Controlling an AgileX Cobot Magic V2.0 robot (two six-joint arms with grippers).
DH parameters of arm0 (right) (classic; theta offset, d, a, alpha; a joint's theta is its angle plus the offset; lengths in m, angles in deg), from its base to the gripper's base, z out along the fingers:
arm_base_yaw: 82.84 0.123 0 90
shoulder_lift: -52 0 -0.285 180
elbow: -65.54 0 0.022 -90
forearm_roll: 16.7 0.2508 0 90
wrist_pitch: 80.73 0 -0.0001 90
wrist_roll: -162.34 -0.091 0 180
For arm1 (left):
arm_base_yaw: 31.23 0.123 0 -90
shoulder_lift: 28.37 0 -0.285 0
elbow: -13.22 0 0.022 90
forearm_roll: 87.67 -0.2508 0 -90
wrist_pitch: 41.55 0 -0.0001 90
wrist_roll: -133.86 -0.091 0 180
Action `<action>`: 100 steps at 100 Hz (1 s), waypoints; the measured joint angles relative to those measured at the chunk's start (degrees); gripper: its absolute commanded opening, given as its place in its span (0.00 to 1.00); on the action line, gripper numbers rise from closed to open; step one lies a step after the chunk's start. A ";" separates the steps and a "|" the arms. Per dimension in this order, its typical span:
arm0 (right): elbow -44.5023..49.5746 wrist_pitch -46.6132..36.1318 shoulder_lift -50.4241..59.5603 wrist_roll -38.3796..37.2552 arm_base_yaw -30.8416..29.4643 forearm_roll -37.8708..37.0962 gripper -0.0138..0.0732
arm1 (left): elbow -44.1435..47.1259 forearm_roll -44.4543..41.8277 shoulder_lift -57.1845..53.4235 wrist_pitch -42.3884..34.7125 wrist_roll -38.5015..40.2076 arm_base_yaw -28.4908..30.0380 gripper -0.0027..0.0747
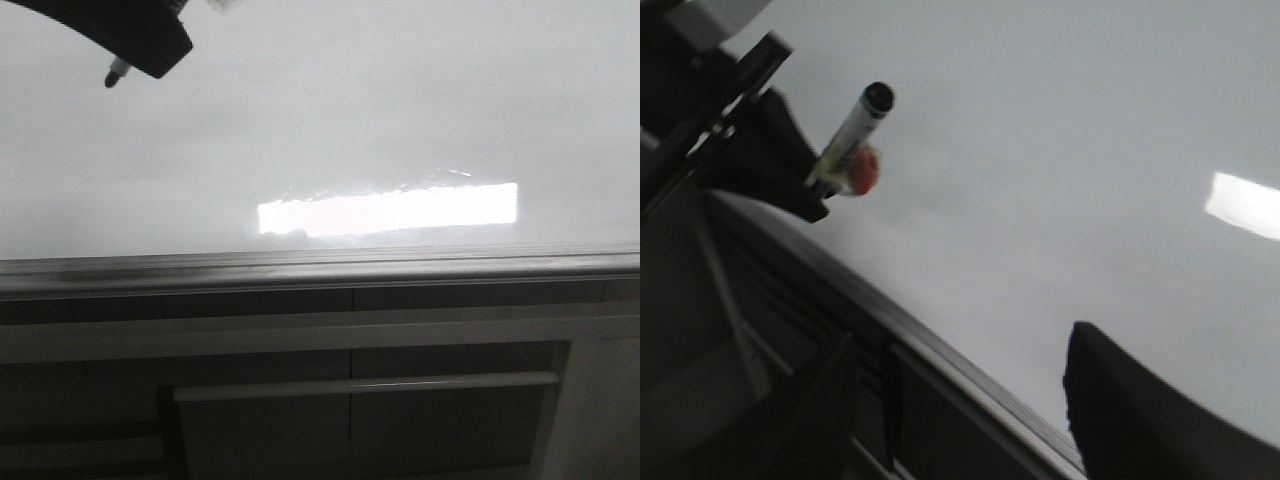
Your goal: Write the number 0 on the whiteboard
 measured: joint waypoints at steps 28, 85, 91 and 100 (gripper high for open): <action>-10.01 0.99 -16.81 9.73 14.15 -1.50 0.61 | 0.00 -1.47 -6.21 5.70 -10.53 -6.76 0.01; -14.26 -3.86 -29.55 11.00 18.77 -1.37 0.61 | 0.00 -3.05 -9.15 12.53 -18.87 -11.73 0.01; -14.26 -3.86 -29.66 11.00 19.12 -1.02 0.61 | 0.00 -3.08 -9.15 12.30 -19.07 -11.73 0.01; -14.26 -3.86 -29.66 11.00 20.77 -0.93 0.61 | 0.00 -3.32 -9.15 12.03 -19.12 -11.73 0.01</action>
